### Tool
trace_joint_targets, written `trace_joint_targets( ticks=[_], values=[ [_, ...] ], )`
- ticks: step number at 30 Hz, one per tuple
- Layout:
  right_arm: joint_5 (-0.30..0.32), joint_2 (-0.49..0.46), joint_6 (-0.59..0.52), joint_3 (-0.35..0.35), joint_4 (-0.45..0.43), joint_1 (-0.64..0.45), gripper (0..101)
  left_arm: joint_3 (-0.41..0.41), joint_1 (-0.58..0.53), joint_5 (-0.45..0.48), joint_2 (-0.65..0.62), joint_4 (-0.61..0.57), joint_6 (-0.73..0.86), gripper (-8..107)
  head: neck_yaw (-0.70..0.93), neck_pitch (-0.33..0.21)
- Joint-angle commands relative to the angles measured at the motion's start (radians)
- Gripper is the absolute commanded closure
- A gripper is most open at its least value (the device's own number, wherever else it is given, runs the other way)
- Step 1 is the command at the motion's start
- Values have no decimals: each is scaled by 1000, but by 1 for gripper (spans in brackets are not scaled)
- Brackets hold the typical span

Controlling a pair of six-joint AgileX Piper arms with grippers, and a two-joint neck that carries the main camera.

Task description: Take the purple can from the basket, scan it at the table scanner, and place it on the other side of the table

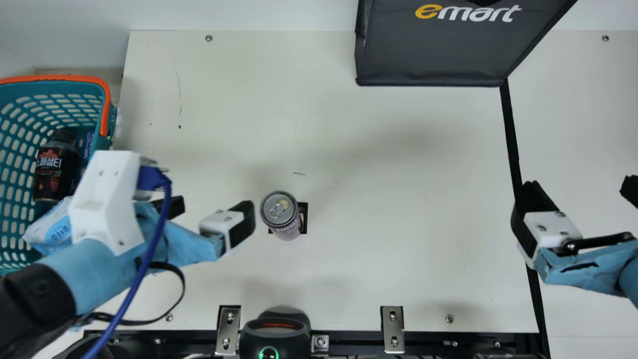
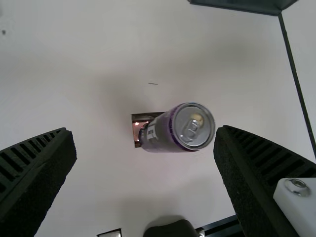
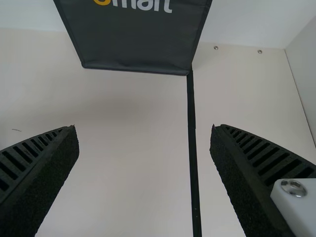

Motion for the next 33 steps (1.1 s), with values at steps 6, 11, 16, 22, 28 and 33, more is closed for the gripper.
trace_joint_targets(
  ticks=[6,11,16,22,28,33],
  values=[
    [0,0,0,0,0,0,6,1,18,-1,-6,0,21,9,2,-29],
    [0,0,0,0,0,0,6,1,18,-1,-6,0,21,9,2,-29],
    [0,0,0,0,0,0,6,-5,37,-4,0,-19,49,9,2,-29],
    [0,0,0,0,0,0,6,-38,-17,-20,57,-20,31,9,2,-29],
    [0,0,0,0,0,0,6,-86,-139,-30,150,31,-83,9,2,-29],
    [0,0,0,0,0,0,6,-136,-233,-13,236,93,-181,9,2,-29]
  ],
)
